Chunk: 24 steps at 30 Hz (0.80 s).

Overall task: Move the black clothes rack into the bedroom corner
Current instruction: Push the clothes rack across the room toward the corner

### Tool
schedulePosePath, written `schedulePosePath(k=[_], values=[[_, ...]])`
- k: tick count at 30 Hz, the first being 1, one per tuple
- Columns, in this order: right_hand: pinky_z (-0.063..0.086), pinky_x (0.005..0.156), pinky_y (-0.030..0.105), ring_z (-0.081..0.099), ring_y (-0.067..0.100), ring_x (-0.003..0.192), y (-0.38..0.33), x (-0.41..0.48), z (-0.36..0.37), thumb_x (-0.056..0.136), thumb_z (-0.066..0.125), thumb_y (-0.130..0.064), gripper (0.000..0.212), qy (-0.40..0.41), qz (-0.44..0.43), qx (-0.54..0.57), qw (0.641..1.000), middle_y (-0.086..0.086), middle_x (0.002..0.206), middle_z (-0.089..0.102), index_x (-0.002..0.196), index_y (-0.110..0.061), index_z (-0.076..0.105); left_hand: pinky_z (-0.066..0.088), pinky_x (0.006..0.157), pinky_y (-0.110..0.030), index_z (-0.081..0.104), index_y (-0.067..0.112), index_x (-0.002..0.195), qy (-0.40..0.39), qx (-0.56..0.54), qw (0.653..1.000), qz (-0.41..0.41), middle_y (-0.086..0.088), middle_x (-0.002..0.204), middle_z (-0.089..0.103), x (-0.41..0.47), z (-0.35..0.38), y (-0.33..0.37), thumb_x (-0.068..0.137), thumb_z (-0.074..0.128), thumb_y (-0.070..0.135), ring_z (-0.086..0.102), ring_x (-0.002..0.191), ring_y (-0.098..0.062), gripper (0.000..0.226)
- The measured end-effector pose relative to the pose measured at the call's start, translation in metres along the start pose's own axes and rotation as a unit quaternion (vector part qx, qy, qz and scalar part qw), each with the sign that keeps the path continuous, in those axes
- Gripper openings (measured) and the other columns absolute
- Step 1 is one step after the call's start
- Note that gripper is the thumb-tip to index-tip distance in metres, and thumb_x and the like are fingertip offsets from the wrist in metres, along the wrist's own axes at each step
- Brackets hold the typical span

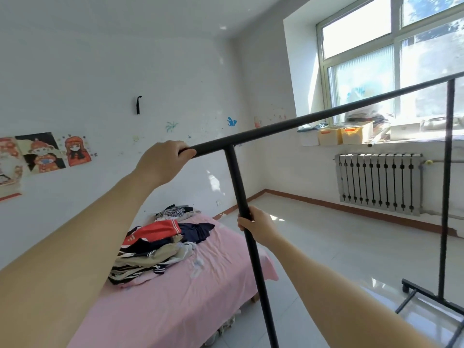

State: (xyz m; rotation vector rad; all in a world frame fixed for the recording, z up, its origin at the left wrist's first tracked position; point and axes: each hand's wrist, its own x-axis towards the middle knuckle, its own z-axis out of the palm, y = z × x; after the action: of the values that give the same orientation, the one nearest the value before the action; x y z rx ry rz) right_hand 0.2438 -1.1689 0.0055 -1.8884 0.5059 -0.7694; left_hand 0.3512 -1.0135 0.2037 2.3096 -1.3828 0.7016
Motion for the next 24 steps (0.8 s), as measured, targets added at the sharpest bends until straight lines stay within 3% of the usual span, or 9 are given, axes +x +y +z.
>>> schedulePosePath(k=[2,7,16,24], values=[[0.052,0.074,0.027,0.065,0.026,0.084,0.010,0.019,-0.014,0.090,0.059,-0.017,0.011,-0.019,-0.006,-0.011,1.000,0.012,0.093,0.068,0.099,-0.012,0.056,0.037,0.055,-0.033,0.055,0.015,0.079,-0.023,0.063,0.998,-0.020,-0.010,0.070,0.062,0.021,0.009,0.013,0.094,0.039,0.040,0.053,0.058,-0.025,0.033],[0.055,0.087,0.046,0.066,0.038,0.092,0.028,0.056,-0.041,0.089,0.059,-0.014,0.020,-0.043,-0.014,-0.013,0.999,0.024,0.100,0.068,0.104,0.000,0.059,0.032,0.052,-0.031,0.051,0.020,0.078,-0.036,0.106,0.992,-0.055,-0.005,0.067,0.056,0.055,0.034,0.029,0.094,0.036,0.045,0.052,0.060,-0.023,0.033],[0.054,0.080,0.037,0.065,0.029,0.087,0.074,0.128,-0.096,0.090,0.059,-0.020,0.021,-0.006,0.001,0.001,1.000,0.012,0.094,0.067,0.107,-0.009,0.058,0.026,0.049,-0.030,0.048,0.017,0.082,0.011,0.105,0.994,-0.024,-0.002,0.064,0.051,0.137,0.107,0.063,0.096,0.035,0.040,0.046,0.057,-0.020,0.030],[0.056,0.082,0.043,0.067,0.033,0.088,0.126,0.239,-0.155,0.088,0.062,-0.020,0.014,0.020,0.019,-0.011,1.000,0.017,0.094,0.069,0.098,-0.011,0.058,0.027,0.048,-0.030,0.048,0.012,0.086,0.021,0.052,0.998,-0.006,-0.001,0.061,0.047,0.251,0.194,0.085,0.096,0.037,0.036,0.044,0.054,-0.019,0.028]])
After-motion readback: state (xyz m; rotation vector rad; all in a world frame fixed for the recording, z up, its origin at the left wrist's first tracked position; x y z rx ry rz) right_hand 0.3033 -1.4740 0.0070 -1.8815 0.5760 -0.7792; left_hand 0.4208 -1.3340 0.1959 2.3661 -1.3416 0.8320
